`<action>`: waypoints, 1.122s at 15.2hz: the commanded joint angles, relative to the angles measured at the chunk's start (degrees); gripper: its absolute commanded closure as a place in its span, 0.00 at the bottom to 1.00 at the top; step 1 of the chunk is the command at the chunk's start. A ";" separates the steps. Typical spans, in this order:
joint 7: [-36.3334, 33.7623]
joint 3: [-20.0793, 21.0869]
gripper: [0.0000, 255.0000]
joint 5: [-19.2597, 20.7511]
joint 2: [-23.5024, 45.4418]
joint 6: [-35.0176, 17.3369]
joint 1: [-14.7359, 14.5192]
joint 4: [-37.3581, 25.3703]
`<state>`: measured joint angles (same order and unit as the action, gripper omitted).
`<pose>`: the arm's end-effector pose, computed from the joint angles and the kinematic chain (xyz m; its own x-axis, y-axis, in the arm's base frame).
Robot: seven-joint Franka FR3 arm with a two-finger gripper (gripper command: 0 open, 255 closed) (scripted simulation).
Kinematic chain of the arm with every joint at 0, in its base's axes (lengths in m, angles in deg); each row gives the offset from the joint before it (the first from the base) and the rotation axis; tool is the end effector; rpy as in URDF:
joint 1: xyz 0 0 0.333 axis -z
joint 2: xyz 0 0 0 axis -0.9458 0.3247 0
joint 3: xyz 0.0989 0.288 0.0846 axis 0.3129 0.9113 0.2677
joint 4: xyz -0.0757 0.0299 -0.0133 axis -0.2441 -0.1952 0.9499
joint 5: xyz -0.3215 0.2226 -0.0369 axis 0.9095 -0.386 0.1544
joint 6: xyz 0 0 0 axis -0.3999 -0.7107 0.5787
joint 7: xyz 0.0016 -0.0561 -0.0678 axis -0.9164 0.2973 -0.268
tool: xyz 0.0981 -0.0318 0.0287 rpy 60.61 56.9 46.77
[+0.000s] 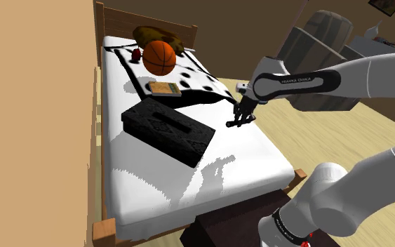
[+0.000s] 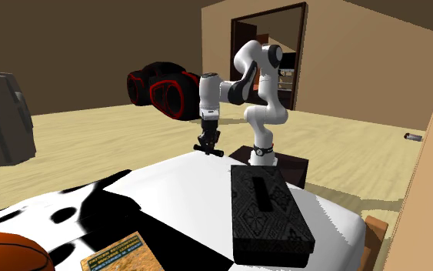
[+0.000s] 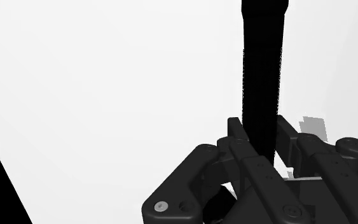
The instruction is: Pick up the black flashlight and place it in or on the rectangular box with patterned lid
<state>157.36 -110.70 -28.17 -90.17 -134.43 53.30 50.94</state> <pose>0.4420 -0.1059 0.3942 0.0866 0.9962 -0.0052 0.9962 -0.0866 0.0125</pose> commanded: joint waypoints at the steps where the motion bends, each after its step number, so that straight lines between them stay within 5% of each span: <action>1: -0.12 0.25 1.00 0.15 -0.70 1.70 0.05 -1.02; 12: -0.84 1.79 1.00 0.66 -4.14 10.20 0.21 -6.24; 17: -6.26 5.52 1.00 -2.27 -0.16 9.64 -3.30 -8.95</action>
<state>152.37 -106.06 -29.90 -90.97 -124.95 50.72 42.67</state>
